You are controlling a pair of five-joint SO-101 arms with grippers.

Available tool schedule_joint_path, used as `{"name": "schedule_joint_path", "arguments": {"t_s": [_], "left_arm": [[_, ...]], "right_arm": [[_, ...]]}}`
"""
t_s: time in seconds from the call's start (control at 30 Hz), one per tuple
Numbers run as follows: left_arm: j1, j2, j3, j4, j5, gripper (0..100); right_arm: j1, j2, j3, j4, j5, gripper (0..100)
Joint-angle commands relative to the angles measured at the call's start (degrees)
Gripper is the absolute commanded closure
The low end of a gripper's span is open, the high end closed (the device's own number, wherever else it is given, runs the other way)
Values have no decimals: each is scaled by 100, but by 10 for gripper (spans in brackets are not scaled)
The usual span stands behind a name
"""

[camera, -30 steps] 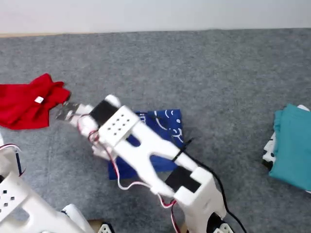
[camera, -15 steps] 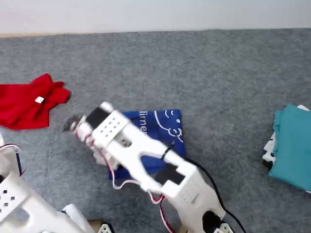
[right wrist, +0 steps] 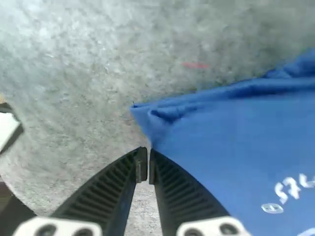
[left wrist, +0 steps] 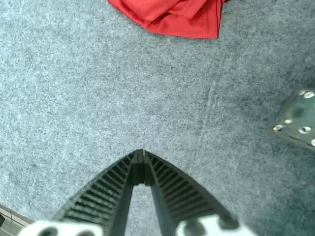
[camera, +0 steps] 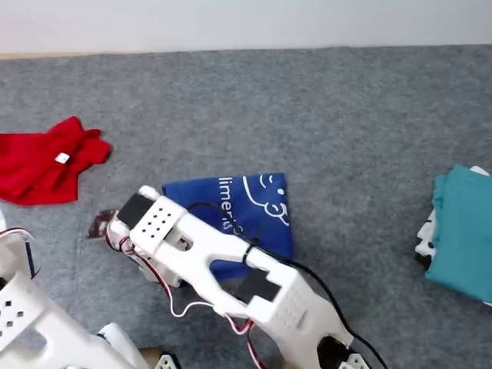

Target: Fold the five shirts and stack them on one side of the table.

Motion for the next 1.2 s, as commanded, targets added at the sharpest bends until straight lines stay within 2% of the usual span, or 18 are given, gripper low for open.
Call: {"name": "schedule_joint_path", "arguments": {"t_s": [0.0, 0.23, 0.5, 0.83, 1.17], "left_arm": [[9, -44, -13, -114, 35, 996], [18, -44, -13, -114, 35, 996], [18, -62, -13, -114, 35, 996], [18, -79, 303, -114, 35, 996], [18, -79, 286, -193, 35, 996]], "right_arm": [[295, -857, -26, 215, 62, 988], [637, -840, -18, 215, 70, 988], [110, -409, -18, 171, 26, 988], [-101, 514, -53, -92, 26, 988], [-127, -497, -53, 207, 44, 988]]}}
